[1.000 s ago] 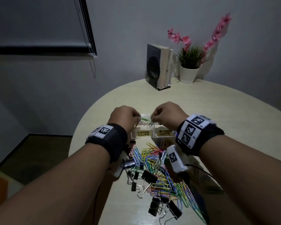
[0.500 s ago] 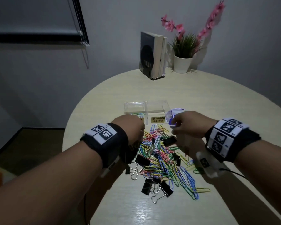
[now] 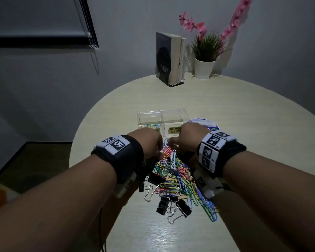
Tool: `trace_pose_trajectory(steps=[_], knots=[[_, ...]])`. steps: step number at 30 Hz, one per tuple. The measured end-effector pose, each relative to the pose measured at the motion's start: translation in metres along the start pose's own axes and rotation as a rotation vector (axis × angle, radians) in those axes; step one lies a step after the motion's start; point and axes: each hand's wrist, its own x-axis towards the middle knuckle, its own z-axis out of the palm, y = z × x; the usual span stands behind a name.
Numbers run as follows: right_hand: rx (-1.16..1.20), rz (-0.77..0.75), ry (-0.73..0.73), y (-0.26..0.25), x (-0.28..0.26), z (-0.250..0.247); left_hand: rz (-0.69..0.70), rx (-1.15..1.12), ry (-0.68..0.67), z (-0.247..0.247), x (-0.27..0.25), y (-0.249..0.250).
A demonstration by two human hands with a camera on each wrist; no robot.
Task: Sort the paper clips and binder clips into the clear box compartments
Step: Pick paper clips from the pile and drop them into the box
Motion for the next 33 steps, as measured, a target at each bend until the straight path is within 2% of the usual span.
trace_pose_trajectory(steps=[4, 12, 18, 22, 27, 33], knots=[[-0.04, -0.027, -0.058, -0.004, 0.0, 0.008, 0.006, 0.039, -0.055, 0.003, -0.001, 0.001], [0.026, -0.041, -0.131, 0.003, 0.0, 0.002, 0.004, -0.071, 0.038, 0.006, -0.008, -0.007], [-0.059, -0.07, -0.183, -0.001, -0.006, 0.0, -0.001, -0.056, 0.003, 0.007, -0.008, -0.006], [0.104, -0.061, -0.157, 0.003, -0.017, -0.011, -0.026, -0.138, 0.068, 0.005, -0.01, -0.012], [0.331, -0.059, -0.056, 0.013, -0.014, -0.03, -0.031, -0.254, 0.176, -0.004, -0.013, -0.018], [0.693, 0.03, -0.017, 0.018, -0.015, -0.044, -0.054, -0.571, 0.325, -0.025, -0.019, -0.033]])
